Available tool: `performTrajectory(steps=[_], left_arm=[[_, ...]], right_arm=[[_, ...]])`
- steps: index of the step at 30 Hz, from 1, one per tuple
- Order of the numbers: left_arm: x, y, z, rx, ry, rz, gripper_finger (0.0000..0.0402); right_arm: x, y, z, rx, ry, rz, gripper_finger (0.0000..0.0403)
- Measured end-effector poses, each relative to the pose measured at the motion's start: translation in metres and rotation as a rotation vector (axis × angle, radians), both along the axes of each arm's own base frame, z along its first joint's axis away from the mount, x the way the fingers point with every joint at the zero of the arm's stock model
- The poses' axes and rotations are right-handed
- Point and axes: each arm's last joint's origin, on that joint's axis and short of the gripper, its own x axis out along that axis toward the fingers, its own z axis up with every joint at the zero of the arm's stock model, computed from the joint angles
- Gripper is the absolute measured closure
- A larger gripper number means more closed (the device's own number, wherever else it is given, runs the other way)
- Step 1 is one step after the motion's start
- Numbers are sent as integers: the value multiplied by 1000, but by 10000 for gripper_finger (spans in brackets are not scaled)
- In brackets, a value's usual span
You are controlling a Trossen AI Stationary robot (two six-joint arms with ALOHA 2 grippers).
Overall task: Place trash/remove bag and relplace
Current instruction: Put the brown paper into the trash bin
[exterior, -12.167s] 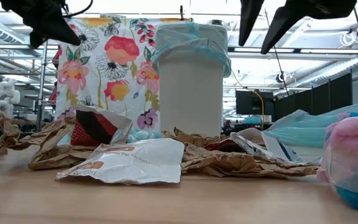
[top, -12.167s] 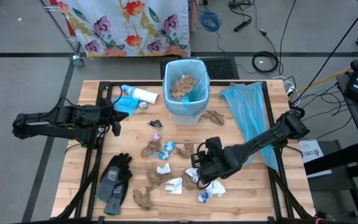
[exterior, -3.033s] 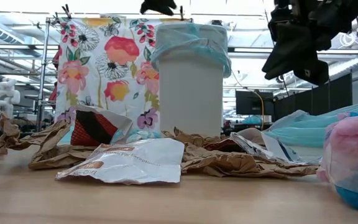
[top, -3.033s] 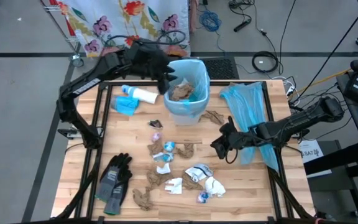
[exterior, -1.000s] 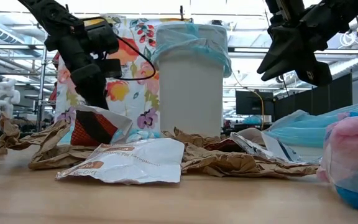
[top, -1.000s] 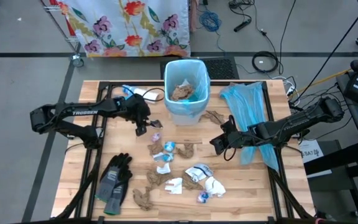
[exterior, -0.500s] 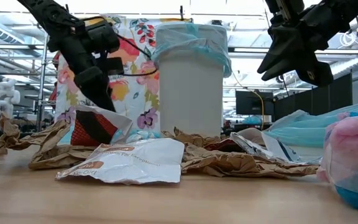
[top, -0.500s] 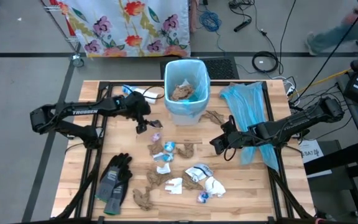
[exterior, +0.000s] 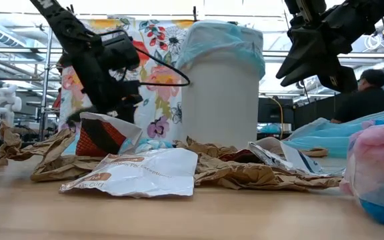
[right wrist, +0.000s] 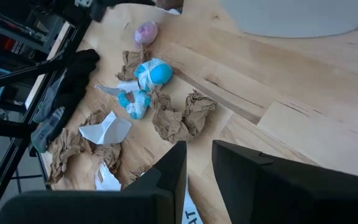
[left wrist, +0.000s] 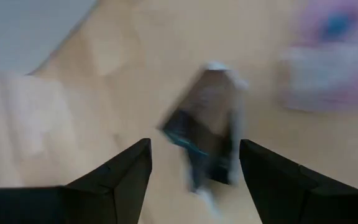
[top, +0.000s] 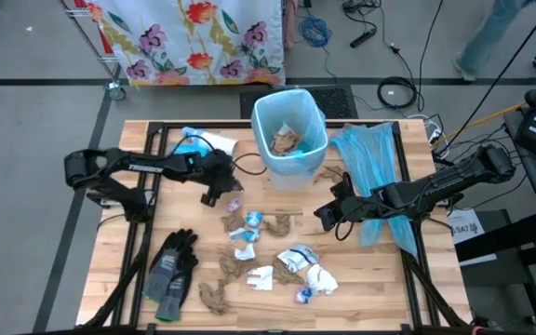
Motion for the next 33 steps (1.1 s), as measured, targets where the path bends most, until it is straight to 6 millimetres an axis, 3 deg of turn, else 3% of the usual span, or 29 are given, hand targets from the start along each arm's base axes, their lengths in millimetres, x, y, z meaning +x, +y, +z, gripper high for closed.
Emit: performTrajectory(steps=[7, 9, 14, 18, 26, 33], left_arm=[[13, 4, -16, 8, -3, 43, 179], [15, 3, -18, -40, -6, 110, 218], [15, -7, -15, -152, 36, 240, 375], [9, -17, -2, -250, 48, 400, 393], [-6, -28, 71, -346, -114, 674, 398], [-9, -34, 169, -363, -260, 772, 400]], right_arm=[[0, 0, 0, 2, 1, 3, 335], [0, 0, 0, 2, 1, 3, 335], [-1, 0, -1, -9, 10, 10, 335], [-3, 0, -3, -17, 52, 18, 335], [-13, -1, -13, -48, 215, 135, 335], [-19, 4, -16, -84, 291, 303, 335]])
